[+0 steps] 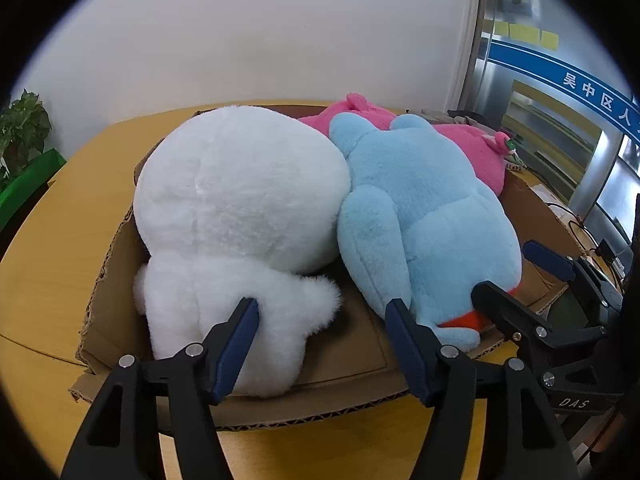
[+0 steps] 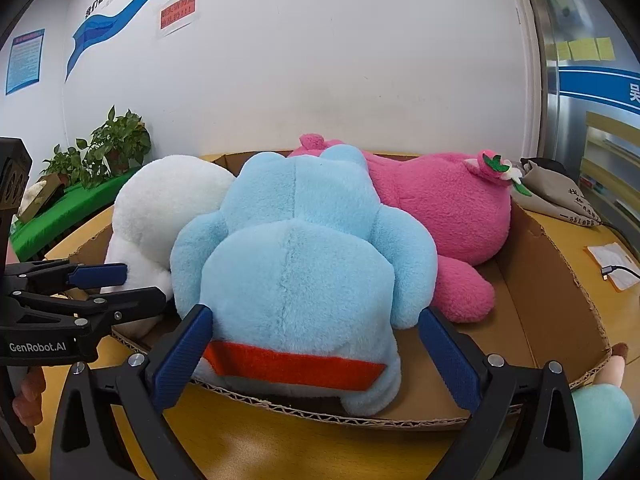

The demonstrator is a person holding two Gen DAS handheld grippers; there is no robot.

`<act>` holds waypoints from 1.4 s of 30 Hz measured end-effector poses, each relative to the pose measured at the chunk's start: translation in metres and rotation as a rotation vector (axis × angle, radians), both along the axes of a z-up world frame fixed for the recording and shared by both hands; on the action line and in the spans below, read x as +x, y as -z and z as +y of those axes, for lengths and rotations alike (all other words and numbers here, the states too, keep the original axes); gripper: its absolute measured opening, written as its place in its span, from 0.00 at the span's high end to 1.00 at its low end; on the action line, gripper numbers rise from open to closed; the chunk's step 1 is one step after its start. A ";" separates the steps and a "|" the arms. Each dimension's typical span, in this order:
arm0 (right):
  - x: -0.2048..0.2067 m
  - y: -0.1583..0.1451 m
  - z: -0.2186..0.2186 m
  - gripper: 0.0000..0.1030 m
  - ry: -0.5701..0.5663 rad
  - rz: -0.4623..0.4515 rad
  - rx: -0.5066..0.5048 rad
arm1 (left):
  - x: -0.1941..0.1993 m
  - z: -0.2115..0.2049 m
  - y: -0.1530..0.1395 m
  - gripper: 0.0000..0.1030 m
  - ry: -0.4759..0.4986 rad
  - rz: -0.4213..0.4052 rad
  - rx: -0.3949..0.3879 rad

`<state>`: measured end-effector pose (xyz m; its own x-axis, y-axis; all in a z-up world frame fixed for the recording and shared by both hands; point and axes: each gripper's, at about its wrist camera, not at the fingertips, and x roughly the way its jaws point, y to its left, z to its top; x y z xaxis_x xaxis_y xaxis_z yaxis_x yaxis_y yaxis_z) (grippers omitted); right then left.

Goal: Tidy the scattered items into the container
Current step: 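Raise both open tools out of the box, then grasp the teal-and-pink plush with the right tool while the left tool closes on it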

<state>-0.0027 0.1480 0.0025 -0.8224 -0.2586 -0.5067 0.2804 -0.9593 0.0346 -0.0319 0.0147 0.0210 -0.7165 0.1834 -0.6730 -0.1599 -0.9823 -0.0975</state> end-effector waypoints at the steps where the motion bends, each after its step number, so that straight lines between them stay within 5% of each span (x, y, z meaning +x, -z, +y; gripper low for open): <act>1: 0.000 0.000 0.001 0.01 -0.001 0.000 0.001 | 0.001 0.001 0.001 0.30 -0.001 0.007 -0.003; 11: 0.001 -0.005 0.006 0.01 0.041 -0.021 0.003 | -0.001 0.006 0.003 0.22 -0.033 0.055 -0.015; 17: 0.060 -0.048 0.028 0.00 -0.015 0.057 -0.141 | 0.002 0.005 0.004 0.22 -0.040 0.092 -0.015; 22: 0.106 -0.077 0.076 0.00 0.039 0.107 -0.056 | 0.003 0.004 0.004 0.22 -0.040 0.098 -0.015; 24: 0.113 -0.073 0.101 0.00 0.108 0.087 -0.004 | 0.004 0.003 0.004 0.22 -0.043 0.105 -0.014; 28: 0.101 -0.035 0.144 0.00 0.201 -0.102 0.024 | 0.006 0.002 0.005 0.22 -0.041 0.111 -0.014; 33: 0.093 0.023 0.137 0.03 0.126 -0.337 0.028 | 0.007 0.001 0.005 0.22 -0.048 0.119 -0.014; 36: 0.096 0.035 0.123 0.04 0.109 -0.339 0.084 | 0.005 0.000 0.004 0.22 -0.042 0.108 -0.016; 42: 0.099 0.032 0.132 0.14 0.068 -0.323 0.006 | -0.003 0.002 -0.002 0.22 -0.044 0.061 -0.034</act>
